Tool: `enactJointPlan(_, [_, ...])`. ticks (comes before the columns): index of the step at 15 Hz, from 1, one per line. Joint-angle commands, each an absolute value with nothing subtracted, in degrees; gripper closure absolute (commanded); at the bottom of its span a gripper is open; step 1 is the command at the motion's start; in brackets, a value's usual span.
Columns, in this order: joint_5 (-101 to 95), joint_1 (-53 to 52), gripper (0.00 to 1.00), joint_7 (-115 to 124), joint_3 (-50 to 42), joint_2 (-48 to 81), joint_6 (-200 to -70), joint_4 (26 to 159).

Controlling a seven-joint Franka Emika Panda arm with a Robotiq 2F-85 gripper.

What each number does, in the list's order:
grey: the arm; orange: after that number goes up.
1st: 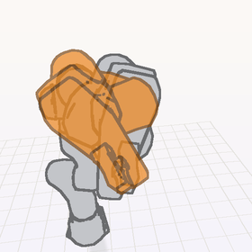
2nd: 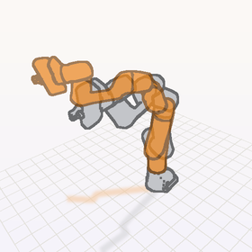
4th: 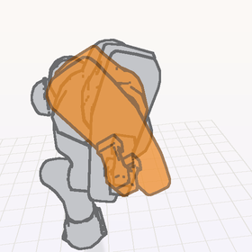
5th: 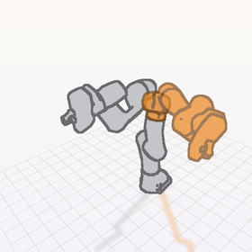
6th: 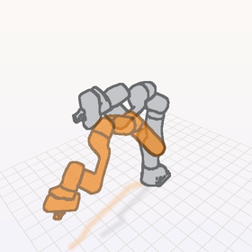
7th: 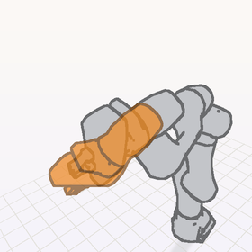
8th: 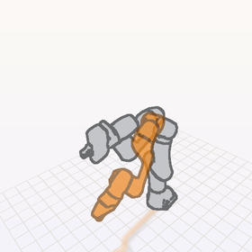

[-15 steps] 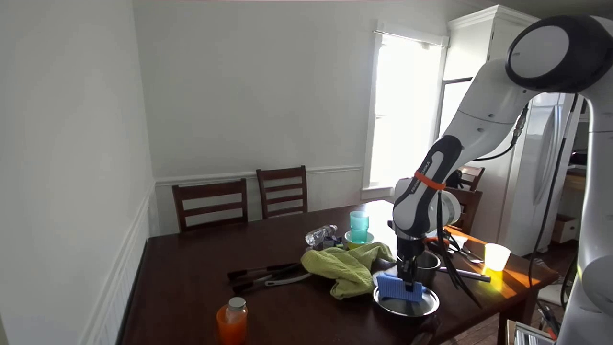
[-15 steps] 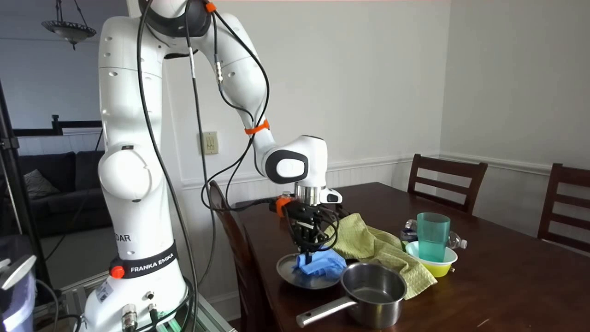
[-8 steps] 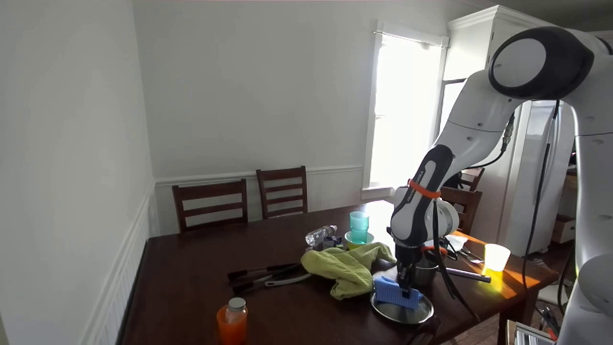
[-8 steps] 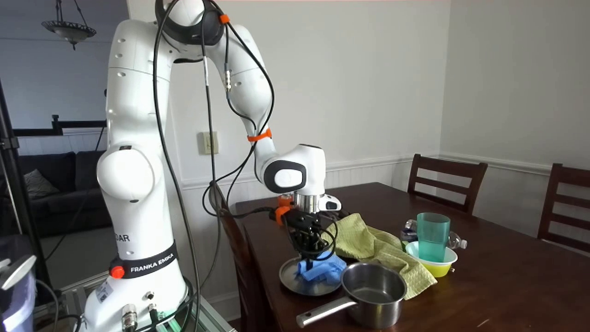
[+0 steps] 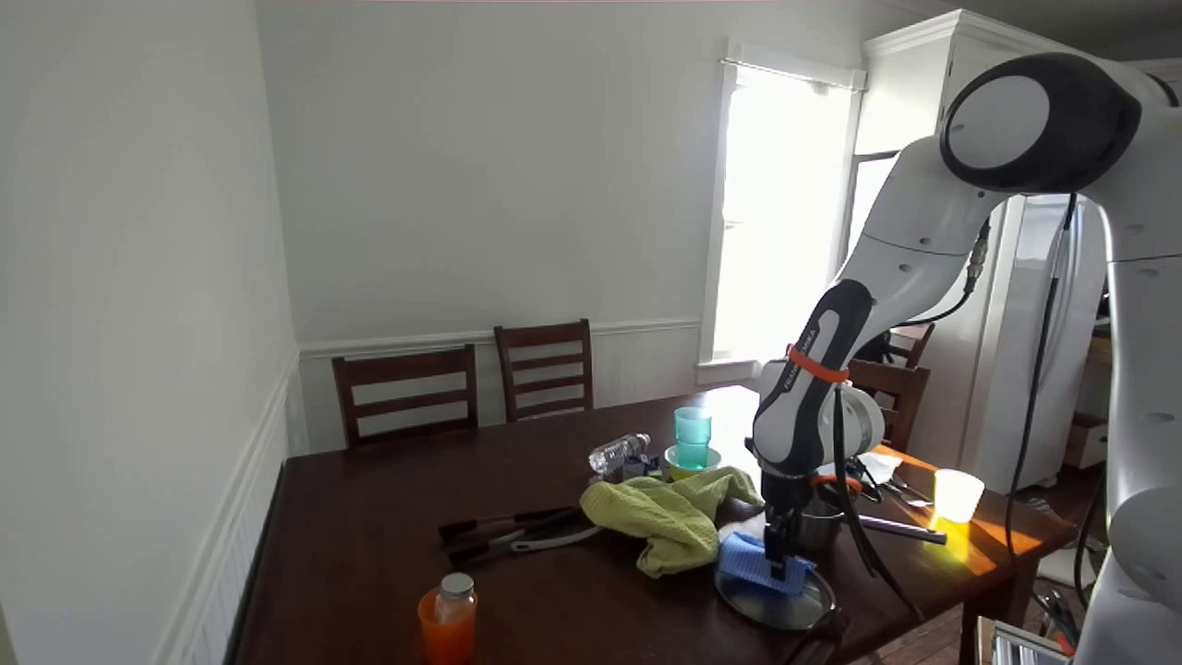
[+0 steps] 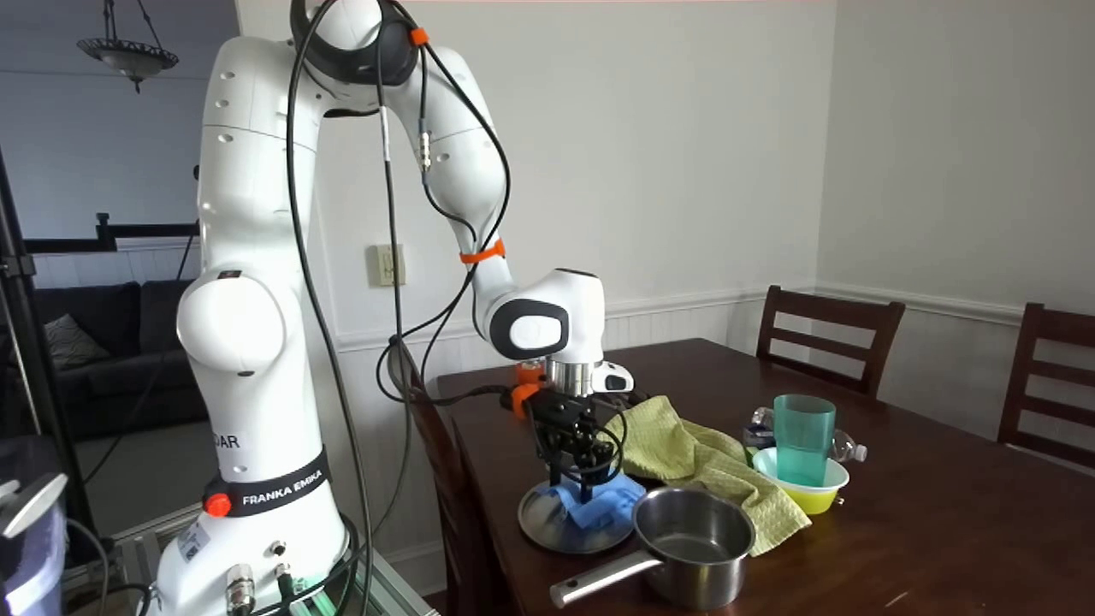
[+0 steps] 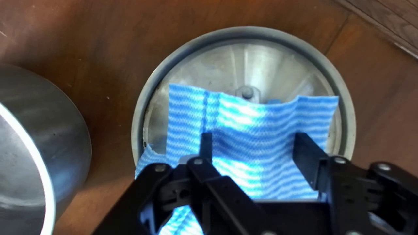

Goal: Use the blue cloth to remove the lid from the pot

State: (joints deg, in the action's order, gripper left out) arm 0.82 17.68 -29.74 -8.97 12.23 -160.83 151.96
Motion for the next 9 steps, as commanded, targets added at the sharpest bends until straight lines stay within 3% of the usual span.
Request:
enactJointPlan(1, [1.54, 19.14, 0.03, -31.25, -7.86, 10.96, -160.98, 151.99])
enactJointPlan(9, [-0.56, 18.49, 0.0, -31.35, -10.66, 2.11, -150.52, 150.9])
